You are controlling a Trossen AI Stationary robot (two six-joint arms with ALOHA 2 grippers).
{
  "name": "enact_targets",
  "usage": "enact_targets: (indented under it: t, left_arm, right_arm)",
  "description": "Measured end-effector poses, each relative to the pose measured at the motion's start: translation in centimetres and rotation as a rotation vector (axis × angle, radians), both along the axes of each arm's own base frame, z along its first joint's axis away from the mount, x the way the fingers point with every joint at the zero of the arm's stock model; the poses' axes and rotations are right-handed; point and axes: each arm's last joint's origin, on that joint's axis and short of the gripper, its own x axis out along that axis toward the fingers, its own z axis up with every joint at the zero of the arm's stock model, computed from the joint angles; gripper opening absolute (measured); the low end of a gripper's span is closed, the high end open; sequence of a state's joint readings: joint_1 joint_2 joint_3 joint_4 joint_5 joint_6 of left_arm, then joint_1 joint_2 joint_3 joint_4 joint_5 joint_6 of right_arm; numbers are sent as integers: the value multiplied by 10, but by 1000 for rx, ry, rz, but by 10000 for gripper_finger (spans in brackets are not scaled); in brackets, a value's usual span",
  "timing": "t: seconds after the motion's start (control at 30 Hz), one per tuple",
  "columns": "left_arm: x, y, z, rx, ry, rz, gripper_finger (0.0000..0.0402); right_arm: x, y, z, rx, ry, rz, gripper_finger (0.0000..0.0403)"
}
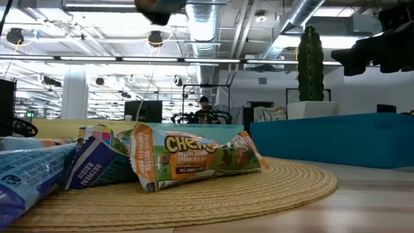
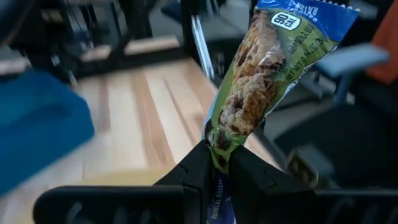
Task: Pick and place Granola Bars by type
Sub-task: Put the left blue granola bar into the light blue bin
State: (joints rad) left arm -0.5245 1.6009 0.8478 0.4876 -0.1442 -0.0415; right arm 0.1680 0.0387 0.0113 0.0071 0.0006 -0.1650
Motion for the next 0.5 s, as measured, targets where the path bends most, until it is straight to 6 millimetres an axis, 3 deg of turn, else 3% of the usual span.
enact_targets:
  t: [0.17, 0.5]
  left_arm:
    - [4, 4, 10, -56, -91, 17, 35]
    - [6, 6, 10, -49, -94, 62, 35]
  right_arm:
    - [0, 0, 0, 0, 0, 0, 244]
    - [0, 0, 0, 0, 0, 0, 244]
